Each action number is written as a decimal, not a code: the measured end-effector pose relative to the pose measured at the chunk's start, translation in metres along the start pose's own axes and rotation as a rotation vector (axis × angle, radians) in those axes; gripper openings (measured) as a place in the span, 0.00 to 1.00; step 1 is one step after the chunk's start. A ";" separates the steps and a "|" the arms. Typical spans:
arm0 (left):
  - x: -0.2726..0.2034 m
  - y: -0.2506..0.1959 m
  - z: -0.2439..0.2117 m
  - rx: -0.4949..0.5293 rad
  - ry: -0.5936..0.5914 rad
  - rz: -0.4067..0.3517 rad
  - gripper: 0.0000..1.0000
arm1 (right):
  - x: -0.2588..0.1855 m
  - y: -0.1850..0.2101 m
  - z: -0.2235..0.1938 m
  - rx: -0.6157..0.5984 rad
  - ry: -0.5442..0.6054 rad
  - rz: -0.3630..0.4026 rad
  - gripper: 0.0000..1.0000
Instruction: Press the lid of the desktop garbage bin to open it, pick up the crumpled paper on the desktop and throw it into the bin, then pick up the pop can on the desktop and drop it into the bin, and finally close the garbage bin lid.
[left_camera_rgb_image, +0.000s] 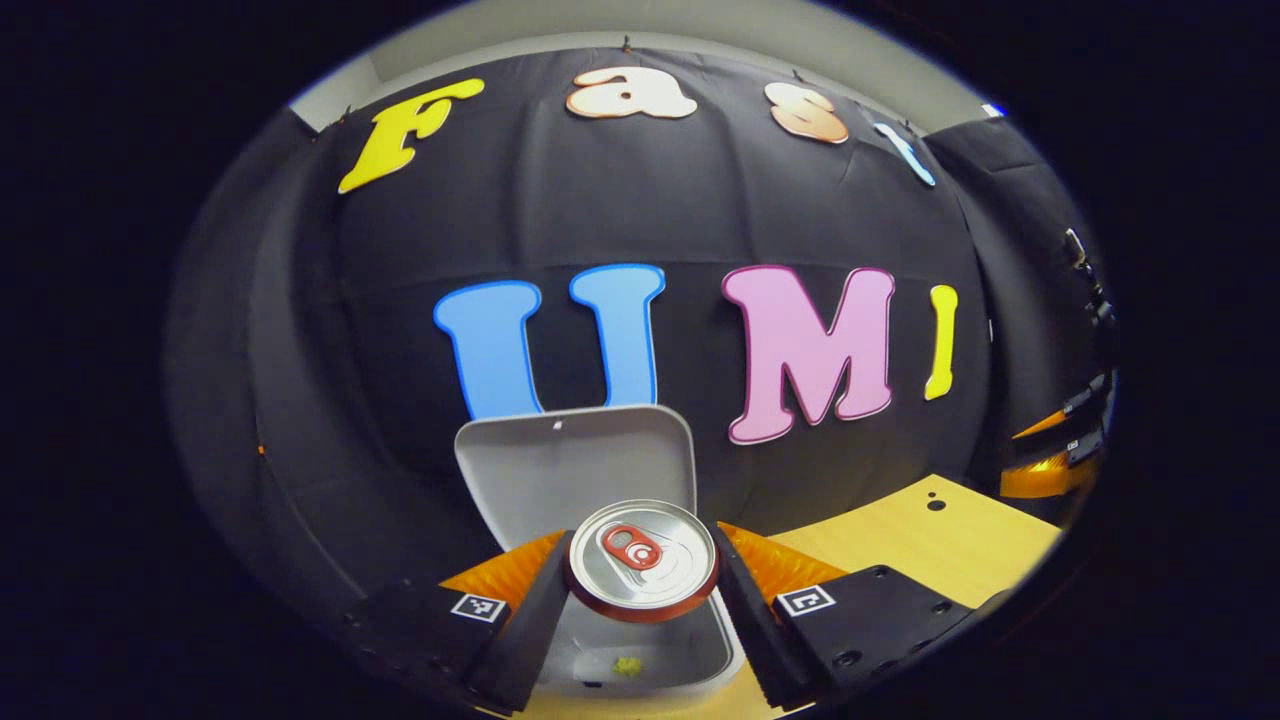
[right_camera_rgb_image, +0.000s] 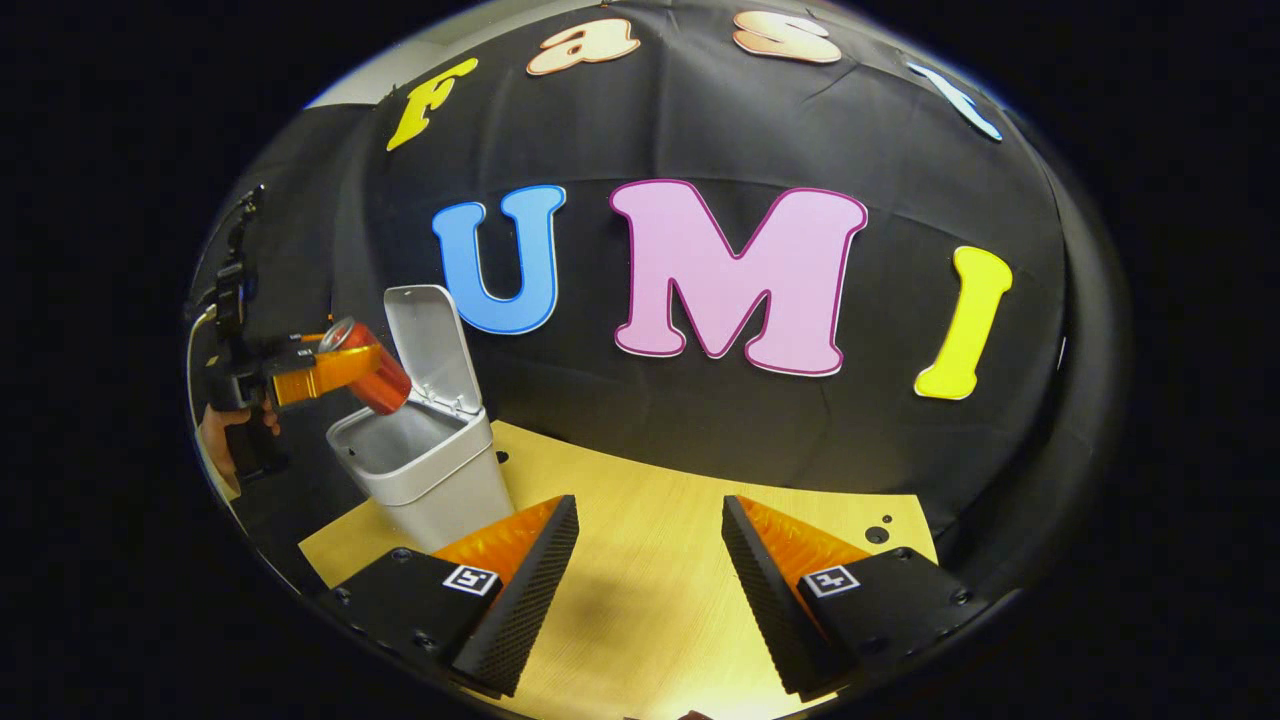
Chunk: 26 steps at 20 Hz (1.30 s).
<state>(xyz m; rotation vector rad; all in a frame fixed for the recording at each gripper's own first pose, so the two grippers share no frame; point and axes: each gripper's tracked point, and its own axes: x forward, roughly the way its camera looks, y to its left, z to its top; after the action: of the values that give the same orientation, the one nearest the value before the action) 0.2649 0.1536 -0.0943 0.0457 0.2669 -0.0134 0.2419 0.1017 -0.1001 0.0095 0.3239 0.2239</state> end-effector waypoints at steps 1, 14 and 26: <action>0.002 0.000 -0.015 -0.043 0.035 -0.012 0.83 | -0.003 0.000 -0.003 0.000 0.002 -0.003 0.94; 0.004 0.048 -0.038 -0.172 0.090 0.121 0.94 | -0.011 -0.020 -0.022 0.027 0.037 -0.026 0.94; 0.058 0.074 0.145 -0.100 -0.211 0.094 0.91 | -0.010 -0.020 -0.028 0.035 0.030 -0.010 0.94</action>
<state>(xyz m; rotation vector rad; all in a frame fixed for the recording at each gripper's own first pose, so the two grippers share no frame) 0.3605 0.2205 0.0329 -0.0425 0.0540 0.0883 0.2283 0.0796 -0.1241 0.0395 0.3578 0.2087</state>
